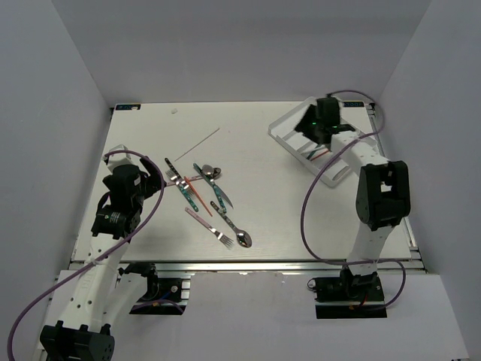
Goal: Sort the eating utensils into containers
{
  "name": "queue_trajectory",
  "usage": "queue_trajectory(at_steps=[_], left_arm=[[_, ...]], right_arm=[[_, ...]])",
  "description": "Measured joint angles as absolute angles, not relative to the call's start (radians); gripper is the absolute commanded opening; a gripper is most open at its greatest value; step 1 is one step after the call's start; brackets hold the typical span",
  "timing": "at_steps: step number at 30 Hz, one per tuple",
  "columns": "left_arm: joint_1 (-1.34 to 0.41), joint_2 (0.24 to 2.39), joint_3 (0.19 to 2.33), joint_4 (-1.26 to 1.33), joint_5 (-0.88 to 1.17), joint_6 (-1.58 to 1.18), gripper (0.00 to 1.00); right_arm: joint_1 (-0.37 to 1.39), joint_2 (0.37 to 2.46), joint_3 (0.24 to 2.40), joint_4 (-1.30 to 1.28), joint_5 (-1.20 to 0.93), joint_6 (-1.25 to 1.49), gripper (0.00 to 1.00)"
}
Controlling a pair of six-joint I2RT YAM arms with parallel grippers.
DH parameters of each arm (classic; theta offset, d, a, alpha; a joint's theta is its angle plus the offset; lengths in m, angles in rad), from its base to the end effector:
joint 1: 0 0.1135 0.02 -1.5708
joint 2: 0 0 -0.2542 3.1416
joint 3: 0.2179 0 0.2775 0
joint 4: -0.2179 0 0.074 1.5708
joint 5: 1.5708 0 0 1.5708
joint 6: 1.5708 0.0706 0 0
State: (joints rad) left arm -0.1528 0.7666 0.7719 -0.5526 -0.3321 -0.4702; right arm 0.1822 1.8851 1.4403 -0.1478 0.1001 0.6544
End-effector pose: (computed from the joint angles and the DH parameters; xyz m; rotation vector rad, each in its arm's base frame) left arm 0.2286 -0.0119 0.2780 -0.5210 2.0191 -0.0262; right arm 0.4818 0.0816 0.2123 0.5673 2.1090 0.3721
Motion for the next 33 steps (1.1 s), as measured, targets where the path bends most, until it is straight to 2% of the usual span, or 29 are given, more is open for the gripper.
queue_trajectory(at_steps=[6,10,13,21,33], left_arm=[[-0.153,0.770,0.772,-0.553,-0.333,-0.471,0.98],[-0.153,0.770,0.772,-0.553,-0.334,-0.471,0.98],[-0.153,0.770,0.772,-0.553,-0.336,-0.471,0.98],[-0.153,0.769,0.772,-0.553,-0.337,-0.471,0.98],[-0.153,0.763,0.772,-0.553,-0.336,-0.471,0.98]], right_arm=[[0.602,1.873,1.467,-0.133,0.076,0.432,0.55],[0.822,1.901,1.496,-0.164,0.102,0.348,0.40],[0.917,1.958,1.544,-0.183,0.130,0.300,0.34],[1.014,2.128,1.633,-0.221,0.134,0.203,0.36],[1.042,2.252,1.734,-0.238,0.126,0.165,0.37]])
